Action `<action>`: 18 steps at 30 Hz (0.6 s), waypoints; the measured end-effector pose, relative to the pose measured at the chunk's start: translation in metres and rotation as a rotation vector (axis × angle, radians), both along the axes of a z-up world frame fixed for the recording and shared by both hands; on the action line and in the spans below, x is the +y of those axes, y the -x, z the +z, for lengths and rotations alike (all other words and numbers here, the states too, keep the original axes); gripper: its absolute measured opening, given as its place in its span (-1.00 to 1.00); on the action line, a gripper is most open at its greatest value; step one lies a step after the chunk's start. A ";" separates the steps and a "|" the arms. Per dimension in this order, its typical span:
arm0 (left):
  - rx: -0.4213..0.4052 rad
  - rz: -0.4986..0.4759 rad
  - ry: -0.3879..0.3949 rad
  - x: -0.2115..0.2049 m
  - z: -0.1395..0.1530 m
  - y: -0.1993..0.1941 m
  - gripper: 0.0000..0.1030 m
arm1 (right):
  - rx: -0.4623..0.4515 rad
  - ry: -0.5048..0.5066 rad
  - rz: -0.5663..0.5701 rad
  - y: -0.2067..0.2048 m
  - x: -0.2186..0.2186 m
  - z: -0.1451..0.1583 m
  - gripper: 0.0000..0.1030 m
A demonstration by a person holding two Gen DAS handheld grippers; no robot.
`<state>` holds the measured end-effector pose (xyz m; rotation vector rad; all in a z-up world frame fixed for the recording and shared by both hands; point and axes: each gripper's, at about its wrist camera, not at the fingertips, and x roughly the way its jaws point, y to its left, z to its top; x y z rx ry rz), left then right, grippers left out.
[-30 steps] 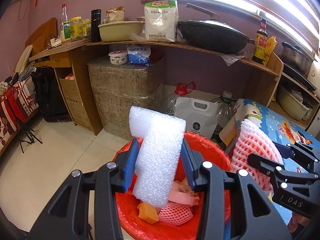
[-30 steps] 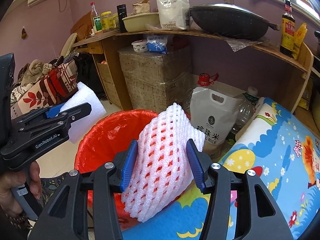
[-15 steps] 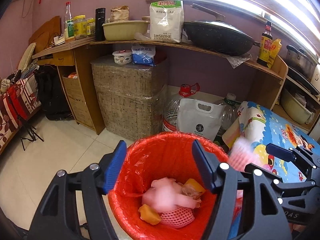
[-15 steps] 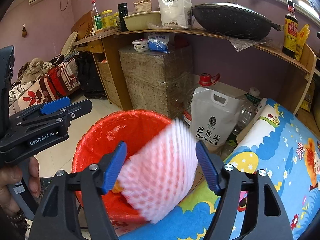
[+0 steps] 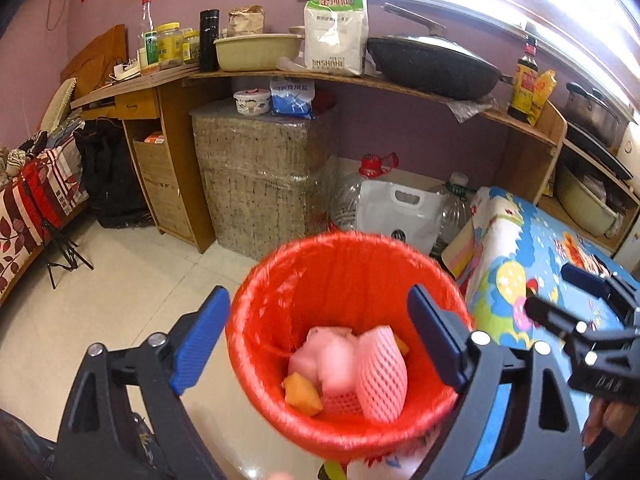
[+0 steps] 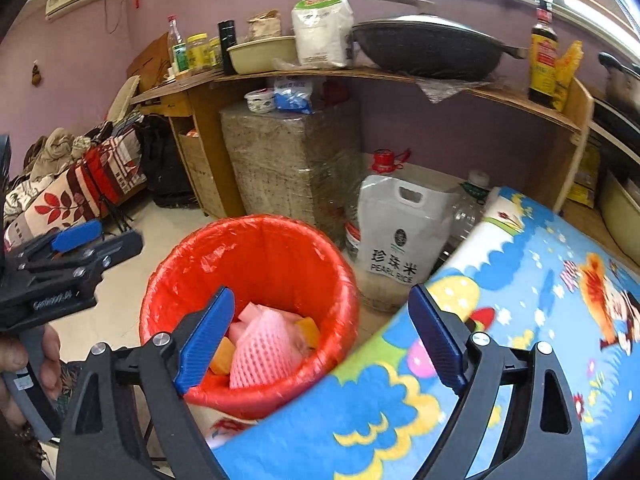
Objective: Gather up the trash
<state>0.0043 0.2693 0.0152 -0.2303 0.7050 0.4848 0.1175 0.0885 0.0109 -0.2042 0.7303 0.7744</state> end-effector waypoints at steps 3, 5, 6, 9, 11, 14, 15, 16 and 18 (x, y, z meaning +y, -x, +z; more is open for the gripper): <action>0.020 -0.013 0.022 -0.009 -0.004 0.012 0.86 | 0.015 -0.002 -0.014 0.004 -0.011 0.000 0.64; 0.029 -0.023 0.050 -0.014 -0.008 0.019 0.90 | 0.022 -0.003 -0.024 0.008 -0.018 0.000 0.64; 0.032 -0.025 0.060 -0.017 -0.009 0.023 0.90 | 0.020 -0.006 -0.030 0.012 -0.022 0.000 0.64; 0.045 -0.017 0.076 -0.023 -0.013 0.033 0.90 | 0.029 -0.015 -0.031 0.019 -0.027 0.000 0.64; 0.053 -0.021 0.085 -0.026 -0.016 0.036 0.90 | 0.030 -0.012 -0.028 0.024 -0.027 -0.001 0.64; 0.061 -0.020 0.082 -0.029 -0.017 0.040 0.90 | 0.031 -0.004 -0.022 0.030 -0.026 -0.003 0.64; 0.060 -0.019 0.085 -0.029 -0.017 0.041 0.90 | 0.032 -0.002 -0.021 0.031 -0.026 -0.003 0.64; 0.059 -0.018 0.087 -0.030 -0.017 0.042 0.90 | 0.032 -0.002 -0.020 0.032 -0.025 -0.003 0.64; 0.057 -0.017 0.082 -0.030 -0.016 0.044 0.90 | 0.032 0.000 -0.017 0.033 -0.023 -0.003 0.64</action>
